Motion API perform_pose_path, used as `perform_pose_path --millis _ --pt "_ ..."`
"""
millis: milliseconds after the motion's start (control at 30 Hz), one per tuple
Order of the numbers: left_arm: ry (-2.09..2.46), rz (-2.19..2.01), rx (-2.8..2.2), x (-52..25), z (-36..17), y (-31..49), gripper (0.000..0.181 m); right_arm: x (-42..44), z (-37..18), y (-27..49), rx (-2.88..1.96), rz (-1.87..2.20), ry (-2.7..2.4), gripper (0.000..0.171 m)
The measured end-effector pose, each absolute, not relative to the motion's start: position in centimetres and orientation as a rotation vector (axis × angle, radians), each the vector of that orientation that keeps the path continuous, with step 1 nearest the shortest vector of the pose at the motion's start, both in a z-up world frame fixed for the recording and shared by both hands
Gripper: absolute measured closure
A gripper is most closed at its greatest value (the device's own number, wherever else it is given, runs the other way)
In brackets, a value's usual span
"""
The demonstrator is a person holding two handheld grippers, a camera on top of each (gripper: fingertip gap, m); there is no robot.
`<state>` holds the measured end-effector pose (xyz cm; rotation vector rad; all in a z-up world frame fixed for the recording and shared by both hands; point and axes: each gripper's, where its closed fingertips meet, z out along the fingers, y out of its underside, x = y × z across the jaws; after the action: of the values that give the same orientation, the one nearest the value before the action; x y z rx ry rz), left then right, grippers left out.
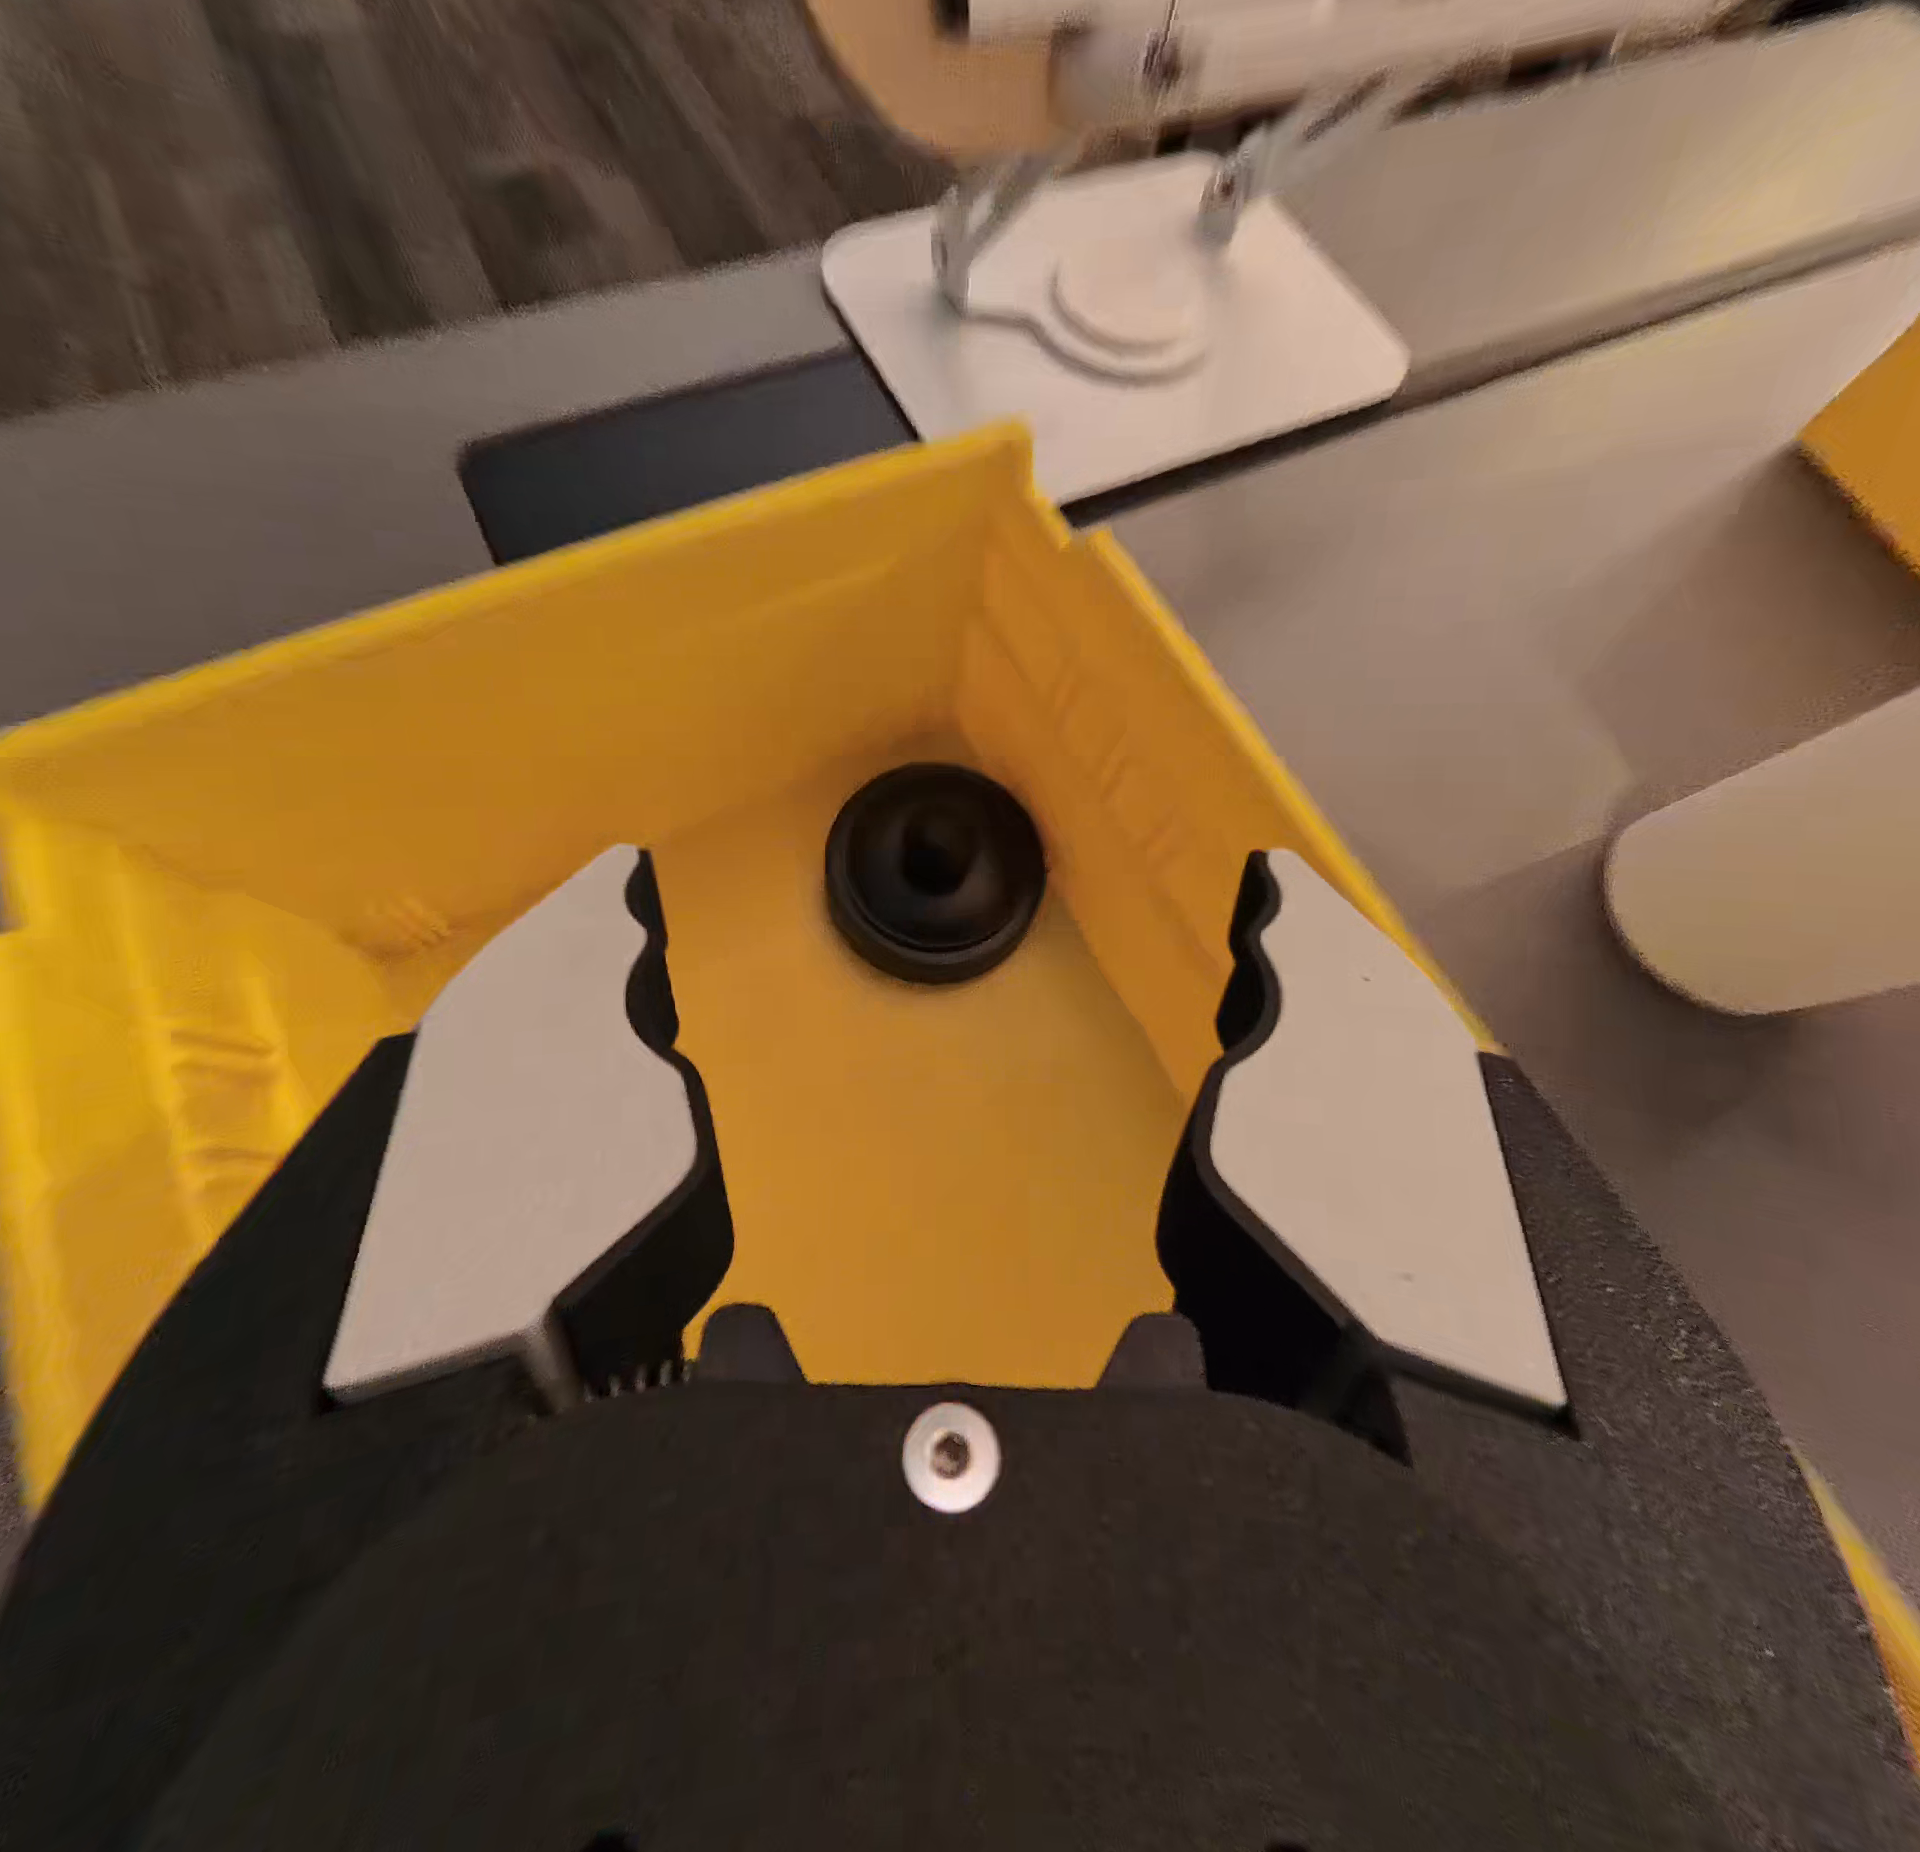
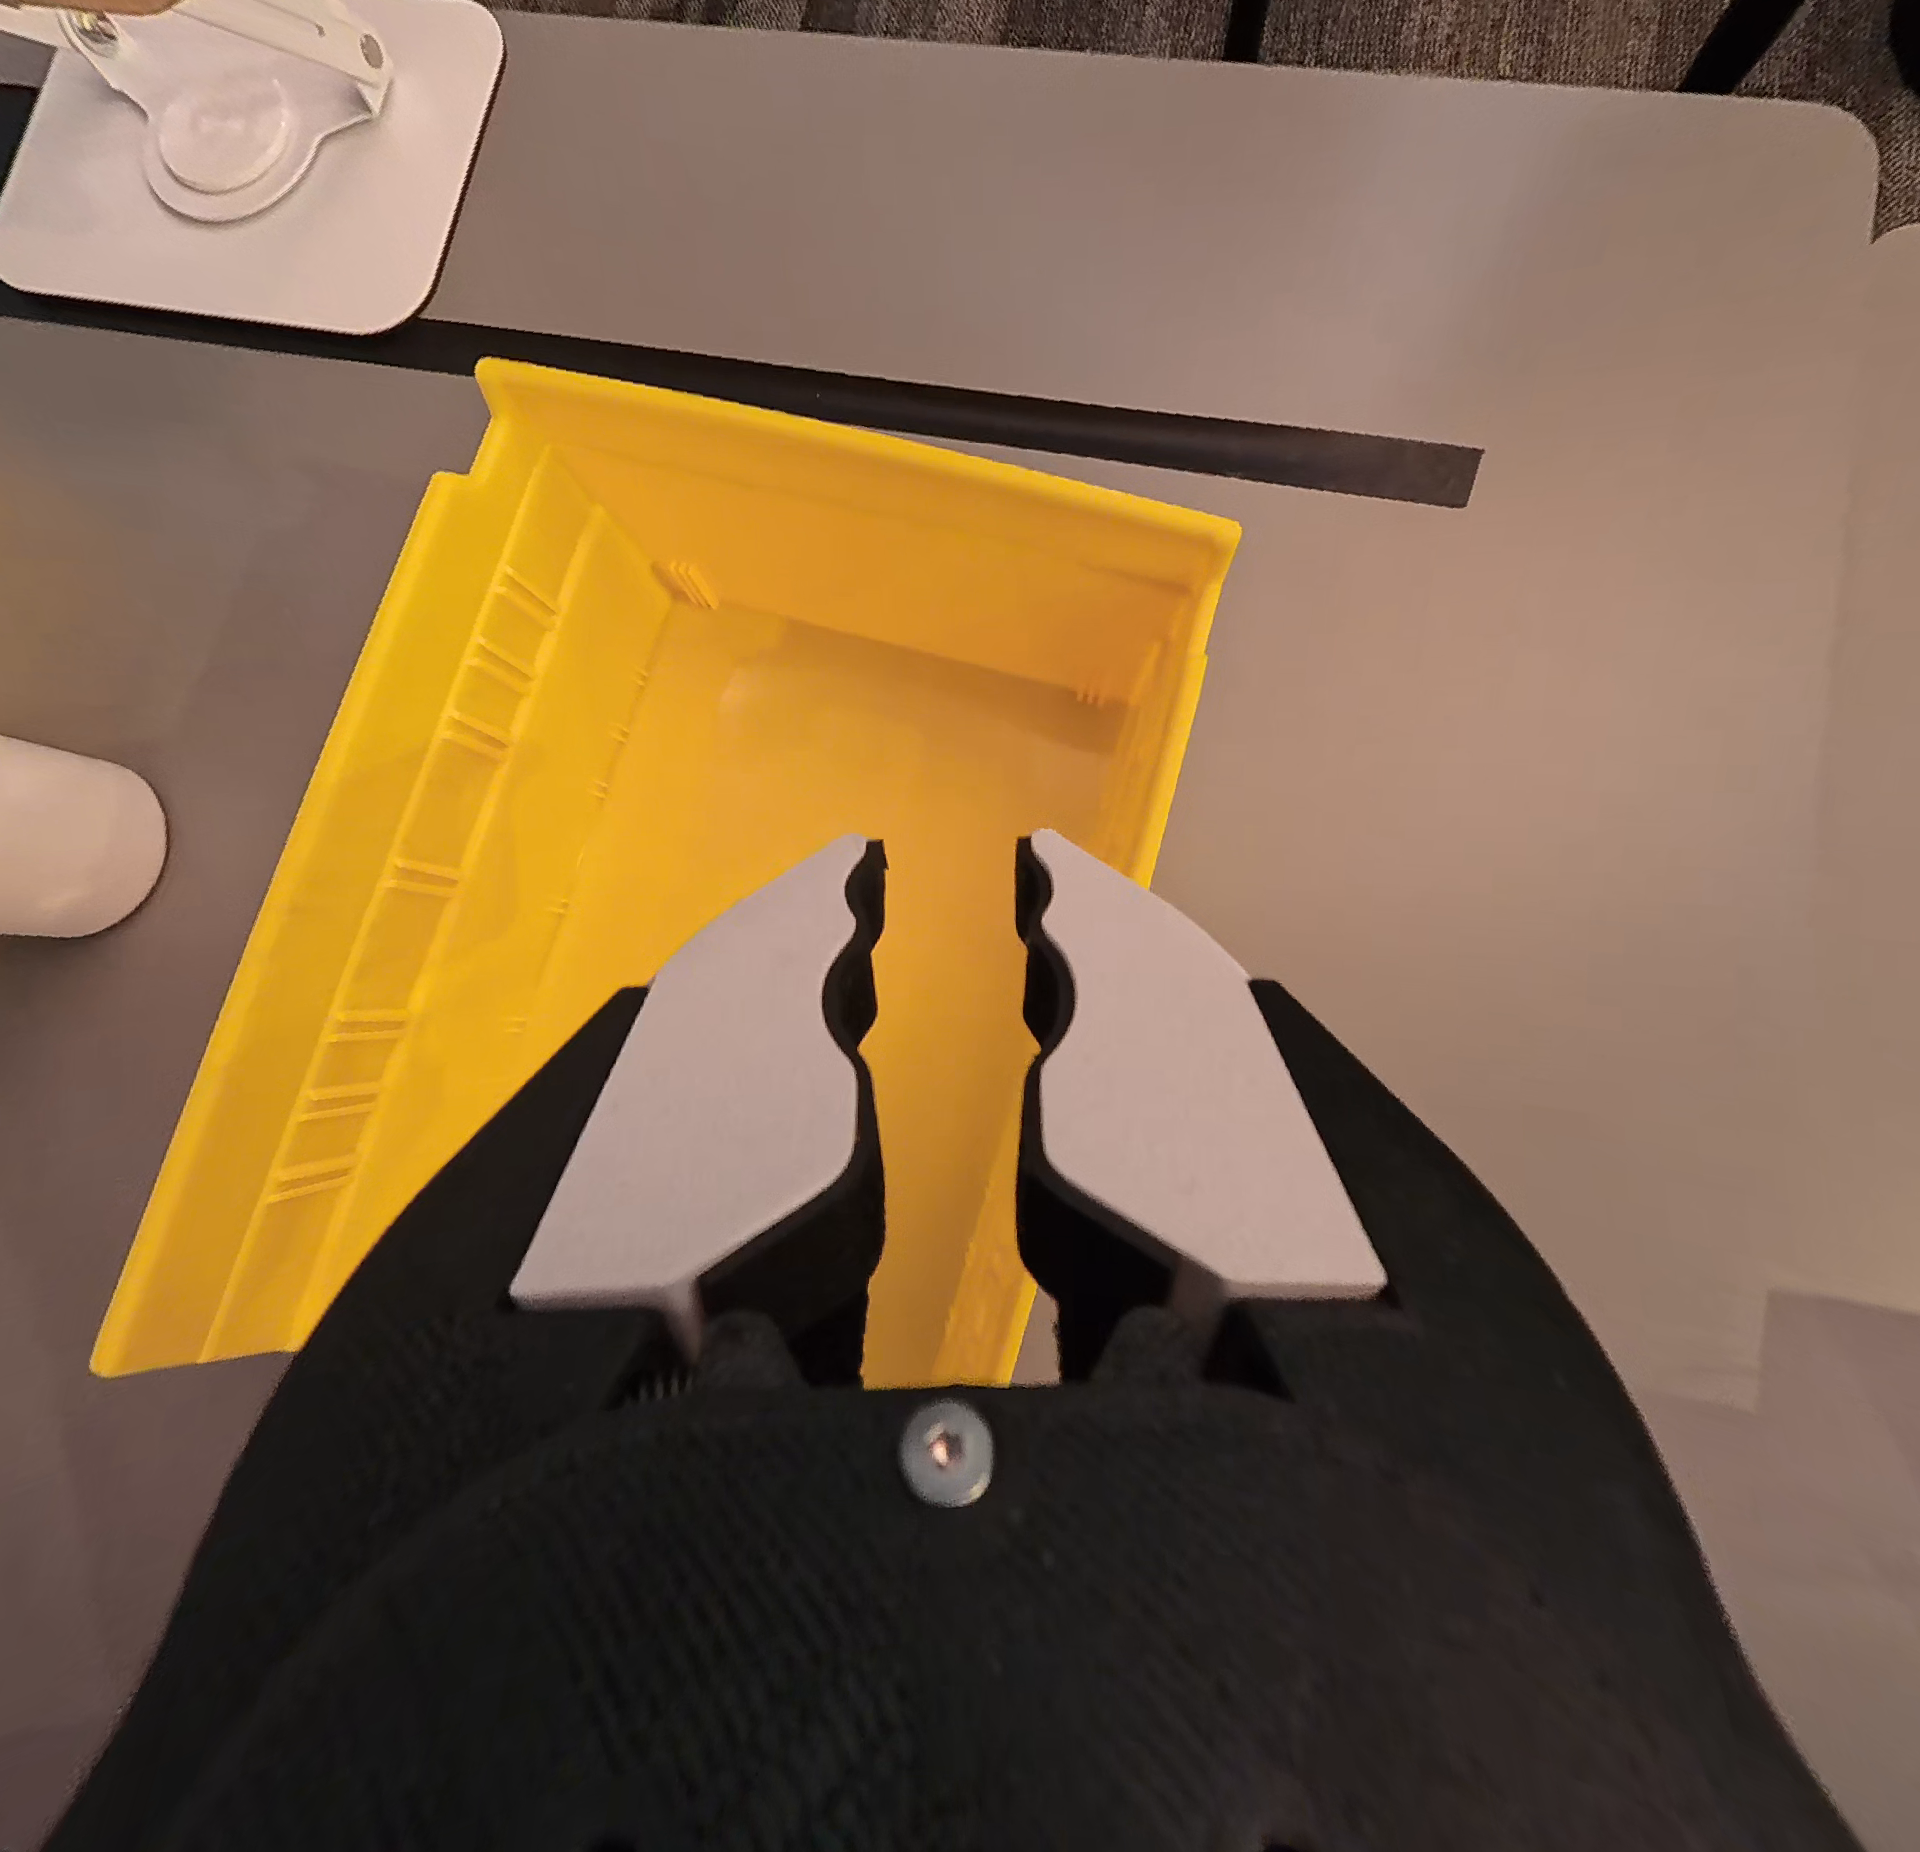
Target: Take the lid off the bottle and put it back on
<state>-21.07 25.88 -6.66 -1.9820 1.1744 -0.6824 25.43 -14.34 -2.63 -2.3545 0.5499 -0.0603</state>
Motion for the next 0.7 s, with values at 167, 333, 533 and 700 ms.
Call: perform_pose_path --millis 167,333,533,700 --pt "1.456 -0.410 -1.958 -19.9 -12.9 27.0 0.083 25.3 -3.1 -14.4 -2.399 -0.081 0.545 0.146" --pt "1.543 -0.349 -2.056 -18.9 -16.2 27.3 0.089 24.9 -3.9 -13.9 -2.445 -0.082 0.519 0.146" --pt "1.538 -0.385 -2.087 -19.5 -15.7 27.1 0.114 24.5 -3.8 -13.7 -2.459 -0.089 0.490 0.146" --pt "1.370 -0.453 -1.948 -20.9 -8.2 26.8 0.114 23.7 -1.6 -13.1 -2.392 -0.122 0.440 0.146"
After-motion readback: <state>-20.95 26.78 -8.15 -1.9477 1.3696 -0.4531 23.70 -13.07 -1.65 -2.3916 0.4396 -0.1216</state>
